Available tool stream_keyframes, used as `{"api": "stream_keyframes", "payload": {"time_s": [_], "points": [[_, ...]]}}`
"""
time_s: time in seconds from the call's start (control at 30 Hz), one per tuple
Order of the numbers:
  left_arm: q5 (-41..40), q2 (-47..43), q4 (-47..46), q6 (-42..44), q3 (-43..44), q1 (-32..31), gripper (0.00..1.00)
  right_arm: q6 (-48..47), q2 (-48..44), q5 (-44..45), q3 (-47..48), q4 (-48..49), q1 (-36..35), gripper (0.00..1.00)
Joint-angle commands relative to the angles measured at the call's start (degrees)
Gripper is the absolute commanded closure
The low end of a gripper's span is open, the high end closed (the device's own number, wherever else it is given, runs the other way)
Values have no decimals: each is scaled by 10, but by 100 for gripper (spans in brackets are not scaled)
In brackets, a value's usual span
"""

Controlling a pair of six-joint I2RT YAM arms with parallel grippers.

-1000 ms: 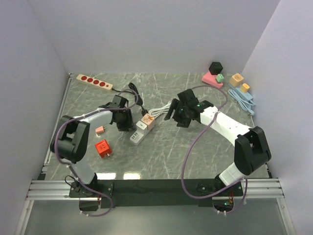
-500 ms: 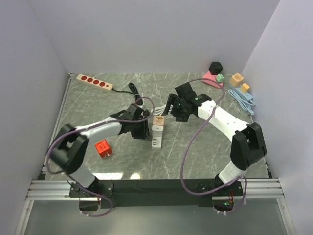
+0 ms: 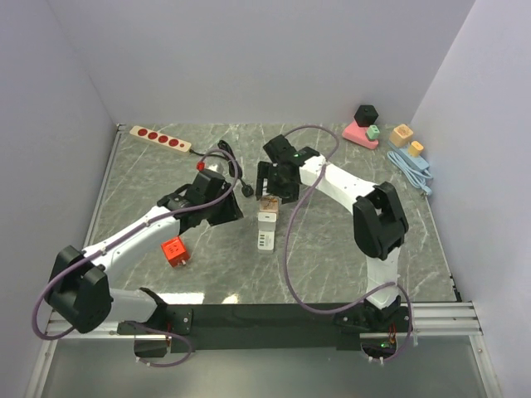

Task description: Pull the plug off the socket

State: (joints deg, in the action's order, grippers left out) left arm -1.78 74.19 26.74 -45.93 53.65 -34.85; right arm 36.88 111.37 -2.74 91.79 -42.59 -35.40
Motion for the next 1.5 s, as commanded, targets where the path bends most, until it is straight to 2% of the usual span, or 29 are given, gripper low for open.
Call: {"api": "stream_keyframes", "payload": {"time_s": [0.0,0.27,0.3,0.4,0.43,0.47,0.63,0.77,0.9,0.93,1.03,1.13,1.3,1.47], "points": [[12,15,-13,6,12,-6,50,-13,21,13,37,-37,-6,12],[20,69,-42,24,39,-34,52,-30,37,10,34,-46,-15,37],[20,78,-45,23,41,-43,52,-31,35,9,30,-45,-17,53],[20,96,-68,20,37,-54,52,-32,26,-5,31,-50,-16,83],[20,102,-77,20,37,-65,53,-33,23,-9,35,-52,-17,97],[20,110,-94,22,34,-70,53,-35,17,-14,37,-55,-16,100],[5,148,-145,3,18,-71,60,-73,-4,-21,35,-79,-15,100],[66,155,-214,-14,-6,-69,62,-69,-55,-88,-31,-37,16,100],[142,124,-320,-35,-91,-70,51,-37,-81,-196,-98,31,58,100],[159,116,-356,-40,-108,-70,45,-32,-83,-213,-108,43,69,100],[181,96,-375,-44,-155,-69,35,-25,-83,-254,-133,67,102,100],[214,83,-418,-48,-190,-70,29,-21,-84,-290,-158,96,127,100],[237,92,-463,-41,-203,-74,23,-20,-86,-314,-185,123,134,100],[202,165,-437,2,-169,-77,22,-16,-87,-341,-204,150,134,100]]}}
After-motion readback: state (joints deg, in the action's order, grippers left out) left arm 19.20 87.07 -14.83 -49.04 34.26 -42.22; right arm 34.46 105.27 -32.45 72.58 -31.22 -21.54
